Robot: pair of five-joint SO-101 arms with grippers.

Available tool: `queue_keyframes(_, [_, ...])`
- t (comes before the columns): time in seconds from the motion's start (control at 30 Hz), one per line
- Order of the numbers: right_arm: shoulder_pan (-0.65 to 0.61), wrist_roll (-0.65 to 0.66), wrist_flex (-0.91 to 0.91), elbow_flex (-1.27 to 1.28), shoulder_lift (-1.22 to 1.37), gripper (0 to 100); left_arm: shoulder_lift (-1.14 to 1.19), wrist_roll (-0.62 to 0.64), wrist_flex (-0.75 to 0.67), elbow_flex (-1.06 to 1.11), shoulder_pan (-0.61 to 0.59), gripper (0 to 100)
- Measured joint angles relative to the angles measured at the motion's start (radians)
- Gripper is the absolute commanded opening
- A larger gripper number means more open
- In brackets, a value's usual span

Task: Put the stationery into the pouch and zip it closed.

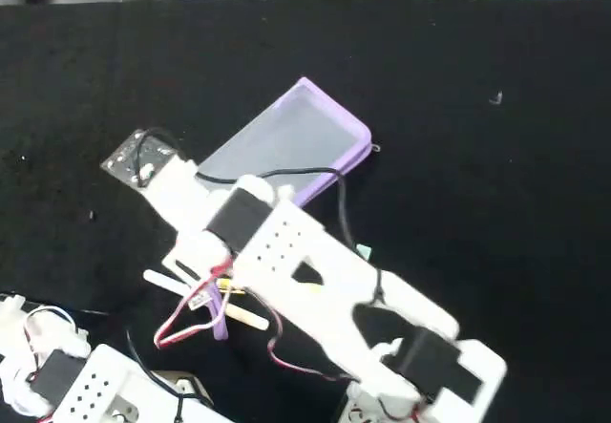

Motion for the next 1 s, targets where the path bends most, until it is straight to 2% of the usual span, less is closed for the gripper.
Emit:
queue_keyframes(0.37, [0.000, -0.126, -0.115, -0.006, 0.196, 23.0, 0.000, 0.000, 0.000, 0.000, 0.000, 3])
queue_keyframes(0.53, [-0.009, -0.137, -0.132, -0.006, 0.265, 23.0, 0.000, 0.000, 0.000, 0.000, 0.000, 3])
queue_keyframes(1.0, [-0.017, -0.170, -0.345, -0.006, 0.476, 23.0, 0.000, 0.000, 0.000, 0.000, 0.000, 3])
